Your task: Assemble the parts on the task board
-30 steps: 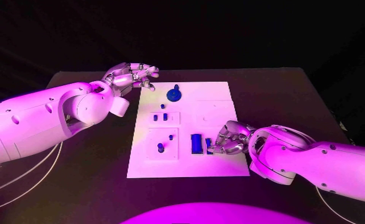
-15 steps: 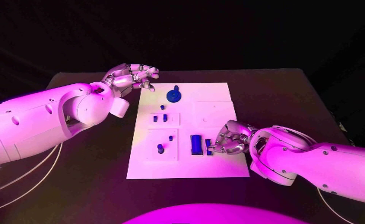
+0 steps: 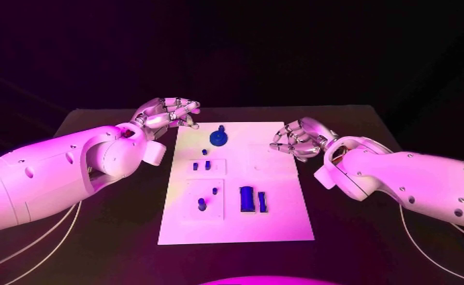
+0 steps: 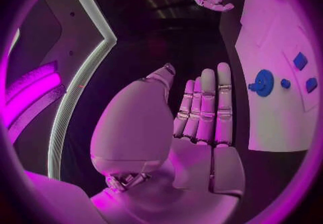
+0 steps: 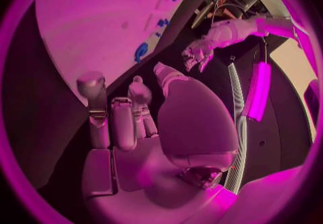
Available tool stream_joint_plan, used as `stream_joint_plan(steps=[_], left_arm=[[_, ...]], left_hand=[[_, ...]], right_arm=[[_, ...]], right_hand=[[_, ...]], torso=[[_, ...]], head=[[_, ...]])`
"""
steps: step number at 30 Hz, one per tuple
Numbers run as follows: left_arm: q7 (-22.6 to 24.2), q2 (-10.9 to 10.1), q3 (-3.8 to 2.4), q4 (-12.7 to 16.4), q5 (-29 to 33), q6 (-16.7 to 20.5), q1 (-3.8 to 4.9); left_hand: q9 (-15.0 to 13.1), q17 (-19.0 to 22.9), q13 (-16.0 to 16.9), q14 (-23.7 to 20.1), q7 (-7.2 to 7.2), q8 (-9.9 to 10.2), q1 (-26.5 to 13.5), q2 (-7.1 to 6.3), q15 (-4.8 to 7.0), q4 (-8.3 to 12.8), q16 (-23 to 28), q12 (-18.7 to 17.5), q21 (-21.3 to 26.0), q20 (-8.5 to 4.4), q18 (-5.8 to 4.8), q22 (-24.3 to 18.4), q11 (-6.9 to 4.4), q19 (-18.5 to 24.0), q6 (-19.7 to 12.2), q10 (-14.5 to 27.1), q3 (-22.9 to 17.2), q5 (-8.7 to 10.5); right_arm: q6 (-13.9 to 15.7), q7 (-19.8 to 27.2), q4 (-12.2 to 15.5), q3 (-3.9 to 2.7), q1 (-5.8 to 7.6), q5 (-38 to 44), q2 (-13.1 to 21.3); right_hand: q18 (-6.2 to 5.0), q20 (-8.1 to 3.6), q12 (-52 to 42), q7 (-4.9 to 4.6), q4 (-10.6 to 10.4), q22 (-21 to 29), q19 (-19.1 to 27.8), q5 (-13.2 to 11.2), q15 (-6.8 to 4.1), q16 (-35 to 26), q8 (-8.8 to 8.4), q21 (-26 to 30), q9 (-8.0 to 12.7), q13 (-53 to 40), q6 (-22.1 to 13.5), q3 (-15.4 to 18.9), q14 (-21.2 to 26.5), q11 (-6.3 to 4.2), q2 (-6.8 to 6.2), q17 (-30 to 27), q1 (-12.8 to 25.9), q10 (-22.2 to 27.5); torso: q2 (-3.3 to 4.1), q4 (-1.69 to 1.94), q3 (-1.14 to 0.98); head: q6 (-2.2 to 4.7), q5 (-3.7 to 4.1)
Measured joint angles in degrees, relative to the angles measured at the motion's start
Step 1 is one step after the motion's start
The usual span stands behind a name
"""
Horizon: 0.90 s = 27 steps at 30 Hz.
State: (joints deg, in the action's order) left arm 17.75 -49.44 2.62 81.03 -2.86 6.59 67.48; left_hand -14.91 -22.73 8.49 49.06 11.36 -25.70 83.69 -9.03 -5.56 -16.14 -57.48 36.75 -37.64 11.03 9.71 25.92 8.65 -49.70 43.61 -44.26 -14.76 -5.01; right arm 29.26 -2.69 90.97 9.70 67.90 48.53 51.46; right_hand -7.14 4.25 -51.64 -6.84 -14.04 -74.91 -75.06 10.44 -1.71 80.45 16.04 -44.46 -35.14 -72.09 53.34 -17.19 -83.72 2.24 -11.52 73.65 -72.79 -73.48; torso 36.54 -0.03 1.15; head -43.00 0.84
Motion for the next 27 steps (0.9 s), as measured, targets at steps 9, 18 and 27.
stream_joint_plan(steps=[9, 18, 27], left_arm=[[5.75, 4.4, 0.05, -6.44, 2.78, 5.08, -0.83], [8.18, 6.49, 0.01, -9.9, 4.69, 7.47, -1.38], [8.14, 6.01, -0.81, -4.73, 4.56, 11.38, -3.0]], left_hand=[[2.34, 9.52, -4.78, -3.98, -0.1, 1.84, 2.84, 1.21, -3.05, -0.06, 27.61, -14.79, 21.21, 4.5, -0.01, -13.38, 1.61, 4.34, -0.49, -5.56, 1.33, 0.0], [8.87, 16.56, -6.43, -24.63, -4.48, 13.89, -8.33, 4.91, -0.37, 6.88, 47.74, -29.35, 33.36, -1.4, -4.5, -22.07, -2.17, 25.41, -18.94, 15.68, 7.59, 1.9], [13.59, 21.37, -8.03, -43.72, -9.89, 23.12, -37.47, 8.15, 4.27, 13.91, 55.37, -35.13, 36.59, -8.92, -7.62, -25.08, -7.26, 44.36, -38.18, 38.01, 13.37, 4.23]], right_arm=[[-1.15, 16.86, -18.63, -0.86, 0.7, -24.31, -7.89], [-2.72, 22.07, -23.93, -1.42, 0.41, -32.78, -10.54], [0.56, 22.91, -15.48, -4.83, -2.68, -35.18, -9.09]], right_hand=[[-2.6, 4.9, 29.12, -3.98, 0.13, 14.95, 17.21, 0.42, 4.69, -35.97, -1.75, 34.79, 3.79, 26.34, -6.06, -6.19, 22.6, 4.44, -0.47, -32.43, -4.05, 18.68], [1.09, 2.83, 43.51, 0.23, 7.0, 48.79, 44.91, -5.66, 5.07, -65.62, -9.23, 42.39, 19.98, 57.51, -25.96, 1.91, 51.85, 2.62, 4.04, -56.66, 6.96, 41.16], [5.45, -2.73, 49.89, 5.42, 12.54, 69.27, 68.54, -9.34, 2.43, -77.24, -14.56, 43.72, 31.85, 68.95, -47.41, 13.87, 76.83, -1.19, 9.92, -69.97, 47.09, 66.5]], torso=[[-1.64, 0.26, 0.3], [-2.34, 0.39, 0.16], [-4.36, 0.15, -0.7]], head=[[4.11, 0.43], [6.09, 0.18], [8.08, -0.65]])
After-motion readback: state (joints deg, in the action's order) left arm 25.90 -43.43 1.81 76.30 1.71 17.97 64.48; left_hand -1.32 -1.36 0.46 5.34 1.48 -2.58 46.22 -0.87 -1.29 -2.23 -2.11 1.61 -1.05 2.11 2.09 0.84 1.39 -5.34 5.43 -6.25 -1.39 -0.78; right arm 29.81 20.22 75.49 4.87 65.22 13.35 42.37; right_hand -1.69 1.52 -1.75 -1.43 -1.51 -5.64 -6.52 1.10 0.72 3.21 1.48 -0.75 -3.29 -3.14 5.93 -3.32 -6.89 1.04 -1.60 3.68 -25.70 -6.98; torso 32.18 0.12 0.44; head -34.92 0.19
